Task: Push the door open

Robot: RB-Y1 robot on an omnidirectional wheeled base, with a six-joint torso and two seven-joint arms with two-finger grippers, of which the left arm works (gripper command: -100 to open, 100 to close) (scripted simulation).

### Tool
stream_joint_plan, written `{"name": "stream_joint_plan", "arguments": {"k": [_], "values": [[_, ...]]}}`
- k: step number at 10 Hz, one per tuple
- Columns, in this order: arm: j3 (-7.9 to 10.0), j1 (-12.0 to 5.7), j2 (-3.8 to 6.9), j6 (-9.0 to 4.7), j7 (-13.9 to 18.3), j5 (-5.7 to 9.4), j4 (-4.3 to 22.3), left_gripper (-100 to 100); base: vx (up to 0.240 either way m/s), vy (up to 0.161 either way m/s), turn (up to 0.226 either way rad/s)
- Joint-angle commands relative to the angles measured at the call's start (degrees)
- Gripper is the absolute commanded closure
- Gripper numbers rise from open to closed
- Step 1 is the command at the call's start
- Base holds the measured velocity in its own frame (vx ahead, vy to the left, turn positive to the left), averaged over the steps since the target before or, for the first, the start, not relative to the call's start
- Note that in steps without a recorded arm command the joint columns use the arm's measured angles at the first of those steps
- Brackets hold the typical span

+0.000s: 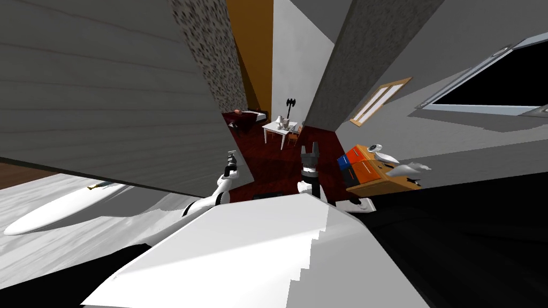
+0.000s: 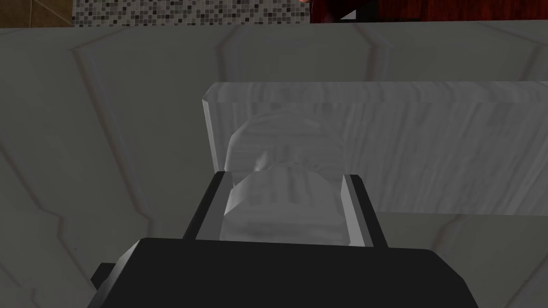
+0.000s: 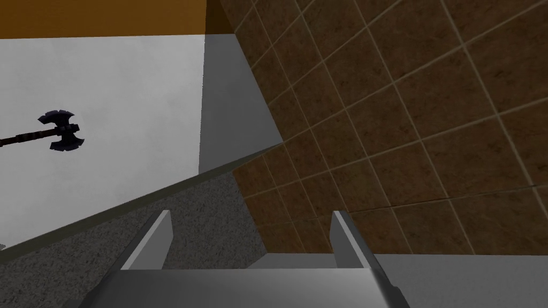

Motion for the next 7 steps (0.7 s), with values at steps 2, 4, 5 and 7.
{"name": "stream_joint_plan", "arguments": {"k": [2,4,5,7], "values": [[1.32,0.24,0.53,-0.06,-0.4,0.43,0.1,100,0.183,-0.048,0.061],[2.39,0.42,0.96,-0.11,-0.8,0.78,0.1,100,0.209,-0.075,0.055],[2.97,0.53,1.19,-0.14,-1.0,0.96,0.2,100,0.217,-0.056,0.058],[4.16,0.74,1.66,-0.19,-1.4,1.35,0.2,100,0.151,-0.038,0.030]]}}
